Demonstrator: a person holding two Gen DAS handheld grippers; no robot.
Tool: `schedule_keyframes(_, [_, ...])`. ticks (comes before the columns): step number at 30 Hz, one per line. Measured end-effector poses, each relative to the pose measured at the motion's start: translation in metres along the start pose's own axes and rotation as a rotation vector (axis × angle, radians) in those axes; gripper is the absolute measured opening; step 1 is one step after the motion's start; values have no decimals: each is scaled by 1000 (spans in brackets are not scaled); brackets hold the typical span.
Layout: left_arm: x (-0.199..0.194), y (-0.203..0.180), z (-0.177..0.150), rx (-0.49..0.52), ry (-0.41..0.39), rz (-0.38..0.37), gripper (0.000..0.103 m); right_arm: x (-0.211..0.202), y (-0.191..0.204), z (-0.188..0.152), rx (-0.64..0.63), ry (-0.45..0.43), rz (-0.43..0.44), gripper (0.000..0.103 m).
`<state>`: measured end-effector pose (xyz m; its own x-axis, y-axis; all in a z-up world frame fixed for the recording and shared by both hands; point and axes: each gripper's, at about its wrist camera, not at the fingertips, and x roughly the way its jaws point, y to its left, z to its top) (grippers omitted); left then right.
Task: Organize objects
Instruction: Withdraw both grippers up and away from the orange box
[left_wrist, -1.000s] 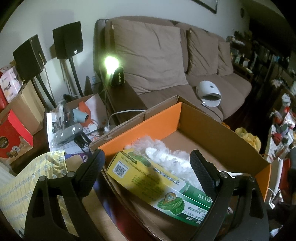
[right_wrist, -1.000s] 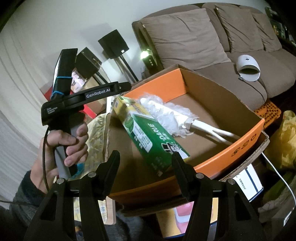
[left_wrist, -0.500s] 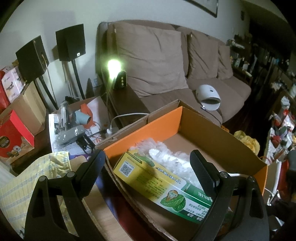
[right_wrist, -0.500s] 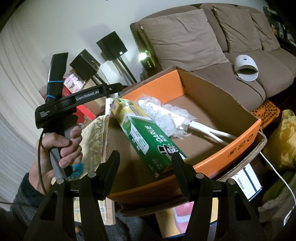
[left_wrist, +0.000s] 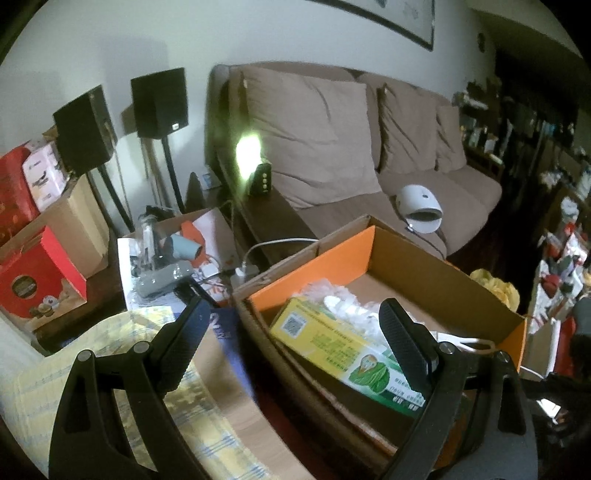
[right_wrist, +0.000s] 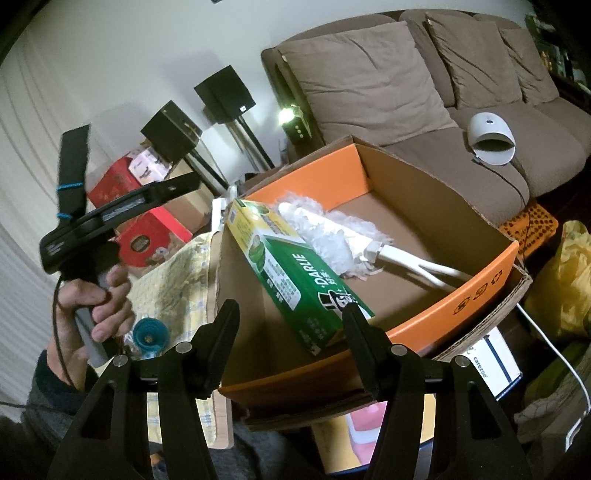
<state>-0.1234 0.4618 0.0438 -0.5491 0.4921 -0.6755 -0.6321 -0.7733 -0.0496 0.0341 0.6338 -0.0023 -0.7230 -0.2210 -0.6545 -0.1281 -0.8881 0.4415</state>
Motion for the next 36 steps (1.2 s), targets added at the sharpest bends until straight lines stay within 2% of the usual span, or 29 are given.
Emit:
schedule_keyframes(9, [-38, 35, -14, -45, -39, 13, 92, 0, 4, 1, -1, -1, -15, 62])
schedule_keyframes(18, [-95, 58, -29, -72, -72, 21, 92, -1, 9, 0, -15, -10, -11, 62])
schedule_keyframes(25, [-142, 73, -42, -68, -135, 64, 93, -2, 16, -1, -27, -9, -1, 62])
schedule_keyframes(29, [-154, 74, -56, -25, -138, 144, 94, -5, 20, 0, -34, -18, 4, 62])
schedule_keyframes(36, [-169, 83, -81, -51, -122, 141, 95, -11, 29, 1, -46, -30, 24, 63])
